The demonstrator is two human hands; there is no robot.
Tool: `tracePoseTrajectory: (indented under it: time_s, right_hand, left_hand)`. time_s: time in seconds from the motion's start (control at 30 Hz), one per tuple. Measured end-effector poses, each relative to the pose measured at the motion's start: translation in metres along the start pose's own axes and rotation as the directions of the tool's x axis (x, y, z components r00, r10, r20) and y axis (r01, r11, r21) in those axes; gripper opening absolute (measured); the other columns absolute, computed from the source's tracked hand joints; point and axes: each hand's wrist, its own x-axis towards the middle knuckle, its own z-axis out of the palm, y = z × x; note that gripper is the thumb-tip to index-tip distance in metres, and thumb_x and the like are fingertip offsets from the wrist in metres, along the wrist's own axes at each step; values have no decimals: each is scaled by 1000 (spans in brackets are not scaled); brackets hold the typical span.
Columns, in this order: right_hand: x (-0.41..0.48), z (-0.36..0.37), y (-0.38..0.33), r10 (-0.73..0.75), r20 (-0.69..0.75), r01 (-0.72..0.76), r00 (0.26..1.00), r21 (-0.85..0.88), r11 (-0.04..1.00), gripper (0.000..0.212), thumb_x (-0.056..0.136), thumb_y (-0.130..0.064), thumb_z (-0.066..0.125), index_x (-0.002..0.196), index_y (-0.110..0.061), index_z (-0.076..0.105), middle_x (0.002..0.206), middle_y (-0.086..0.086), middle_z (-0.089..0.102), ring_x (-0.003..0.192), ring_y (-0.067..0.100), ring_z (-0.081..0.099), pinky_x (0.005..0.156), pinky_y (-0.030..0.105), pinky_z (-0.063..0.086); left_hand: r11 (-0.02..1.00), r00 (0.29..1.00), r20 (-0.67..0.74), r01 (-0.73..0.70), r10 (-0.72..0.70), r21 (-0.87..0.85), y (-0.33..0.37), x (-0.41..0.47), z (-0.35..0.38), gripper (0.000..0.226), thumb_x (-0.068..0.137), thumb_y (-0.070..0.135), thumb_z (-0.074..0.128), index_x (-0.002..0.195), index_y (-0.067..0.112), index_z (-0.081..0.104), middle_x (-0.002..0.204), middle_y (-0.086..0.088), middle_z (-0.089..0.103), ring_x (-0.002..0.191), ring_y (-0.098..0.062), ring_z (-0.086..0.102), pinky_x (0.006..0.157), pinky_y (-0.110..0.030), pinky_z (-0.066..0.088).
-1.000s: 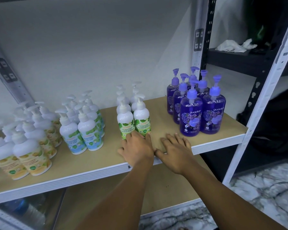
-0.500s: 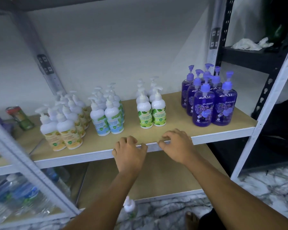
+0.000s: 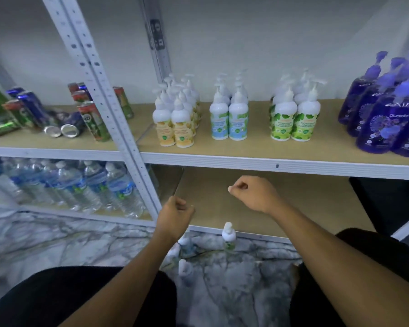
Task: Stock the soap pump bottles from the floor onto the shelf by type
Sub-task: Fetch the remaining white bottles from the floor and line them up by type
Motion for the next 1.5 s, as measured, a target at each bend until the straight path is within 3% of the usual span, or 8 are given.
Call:
tracePoseTrajectory:
  time_s: [0.37, 0.67, 0.77, 0.9, 1.13, 1.23, 1.37, 1.5]
  right_hand:
    - [-20, 172, 94, 316, 180, -328, 931, 38, 944, 39, 92, -43, 64, 73, -9, 64, 75, 7, 67, 81, 29, 65, 66, 31, 43]
    - [37, 212, 151, 465, 147, -475, 873, 46, 879, 74, 79, -53, 77, 138, -18, 47, 132, 11, 61, 121, 31, 58, 87, 35, 46]
    - [61, 228, 175, 494, 133, -498, 859, -2, 867, 93, 74, -55, 80, 148, -21, 36, 144, 17, 47, 128, 35, 51, 97, 41, 47]
    - [79, 247, 196, 493, 155, -496, 856, -20, 868, 105, 72, -53, 83, 155, -26, 25, 149, 18, 39, 133, 37, 45, 101, 45, 44]
    - [95, 267, 199, 455, 121, -459, 882, 7, 888, 71, 70, -43, 86, 132, -25, 55, 124, 13, 61, 112, 35, 62, 90, 39, 52]
    - [84, 263, 192, 446, 111, -453, 888, 48, 890, 67, 67, -44, 86, 124, -24, 60, 118, 10, 65, 106, 33, 64, 84, 36, 52]
    - [59, 238, 175, 445, 76, -452, 892, 155, 879, 66, 58, -53, 83, 113, -23, 62, 109, 5, 67, 97, 26, 65, 75, 32, 49]
    - [44, 193, 149, 392, 58, -395, 918, 222, 892, 55, 67, -38, 88, 111, -19, 61, 104, -1, 68, 90, 20, 63, 72, 31, 47]
  left_hand:
    - [883, 901, -65, 402, -428, -240, -131, -63, 74, 53, 73, 41, 87, 88, 17, 42, 82, -4, 56, 77, -22, 59, 65, -31, 45]
    - [807, 818, 11, 569, -575, -160, -221, -50, 155, 103, 49, 66, 83, 121, -2, 57, 112, -17, 66, 104, -33, 66, 84, -36, 51]
    - [800, 809, -60, 562, -584, -210, -237, -35, 164, 72, 58, 29, 96, 115, 3, 60, 108, -12, 68, 96, -21, 65, 77, -28, 48]
    - [837, 840, -129, 486, -527, -250, -236, -26, 170, 45, 65, 29, 94, 92, 34, 59, 86, 12, 65, 74, 13, 64, 65, -7, 48]
    - [830, 837, -104, 503, -538, -240, -238, -19, 174, 42, 71, 12, 91, 104, 4, 66, 85, 15, 59, 76, 29, 54, 66, 7, 34]
    - [836, 852, -62, 493, -520, -242, -224, -21, 163, 37, 69, 8, 91, 96, -2, 68, 73, 6, 62, 60, 20, 58, 54, 1, 39]
    - [873, 891, -6, 443, -454, -204, -208, -27, 152, 53, 56, 57, 75, 91, 18, 70, 81, 2, 71, 75, -5, 67, 66, -23, 52]
    - [878, 918, 85, 396, -388, -269, -168, -17, 139, 37, 56, 32, 83, 81, 28, 56, 78, 3, 64, 69, -15, 61, 67, -47, 60]
